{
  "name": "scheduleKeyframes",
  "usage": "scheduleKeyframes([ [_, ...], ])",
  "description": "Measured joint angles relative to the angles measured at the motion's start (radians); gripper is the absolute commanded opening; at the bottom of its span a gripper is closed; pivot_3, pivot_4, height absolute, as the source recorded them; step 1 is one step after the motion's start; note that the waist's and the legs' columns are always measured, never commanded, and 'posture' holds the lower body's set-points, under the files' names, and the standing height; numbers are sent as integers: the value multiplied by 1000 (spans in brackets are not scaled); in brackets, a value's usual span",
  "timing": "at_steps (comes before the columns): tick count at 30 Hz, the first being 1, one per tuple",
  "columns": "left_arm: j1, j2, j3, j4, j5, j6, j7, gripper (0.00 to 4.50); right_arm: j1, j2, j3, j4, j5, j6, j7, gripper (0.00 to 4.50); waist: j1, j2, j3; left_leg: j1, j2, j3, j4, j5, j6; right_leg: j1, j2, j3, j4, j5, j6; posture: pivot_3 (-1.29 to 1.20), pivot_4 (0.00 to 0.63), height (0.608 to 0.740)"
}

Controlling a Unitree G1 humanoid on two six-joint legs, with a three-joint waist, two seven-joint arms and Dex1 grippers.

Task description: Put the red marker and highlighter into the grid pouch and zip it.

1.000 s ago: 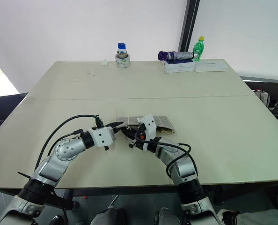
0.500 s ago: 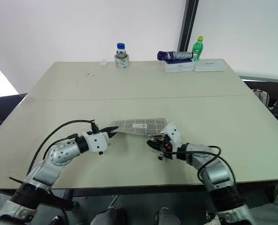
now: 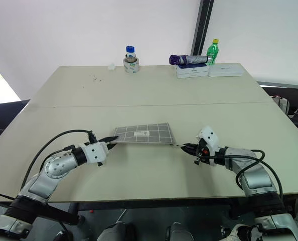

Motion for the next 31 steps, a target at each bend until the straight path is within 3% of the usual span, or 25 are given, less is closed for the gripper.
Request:
scheduleKeyframes([
  [4,53,25,19,22,-24,-21,-7,4298,-10,2,-12,24,-7,-16,-1,4120,-1,0,0,0,0,0,0,0,0,0,0,0,0,0,0,0,150,740],
  [5,63,28,31,18,-32,-31,-9,4340,-13,-3,-13,40,-16,-26,-1,4480,1,0,0,0,0,0,0,0,0,0,0,0,0,0,0,0,150,740],
  [12,198,69,127,-15,-105,-70,-16,4340,-21,-82,-32,119,-72,-107,25,4480,-5,1,0,1,1,0,-1,0,0,0,-1,0,0,0,0,0,150,740],
  [18,345,95,273,-50,-334,5,-112,4340,-26,-85,-99,147,-48,-165,59,4480,-4,1,0,1,1,0,-1,0,0,-1,-1,0,0,0,0,0,150,740],
  [22,408,117,392,-72,-485,108,-179,4340,-21,-84,-196,145,55,-152,107,4480,3,1,0,1,0,0,0,-1,0,0,-2,0,-1,0,0,0,150,740],
  [31,474,111,510,-72,-533,156,-220,4340,91,-92,-233,140,98,-149,207,4480,-2,1,0,1,0,-1,-1,-1,1,1,-2,0,-1,0,0,0,150,740],
])
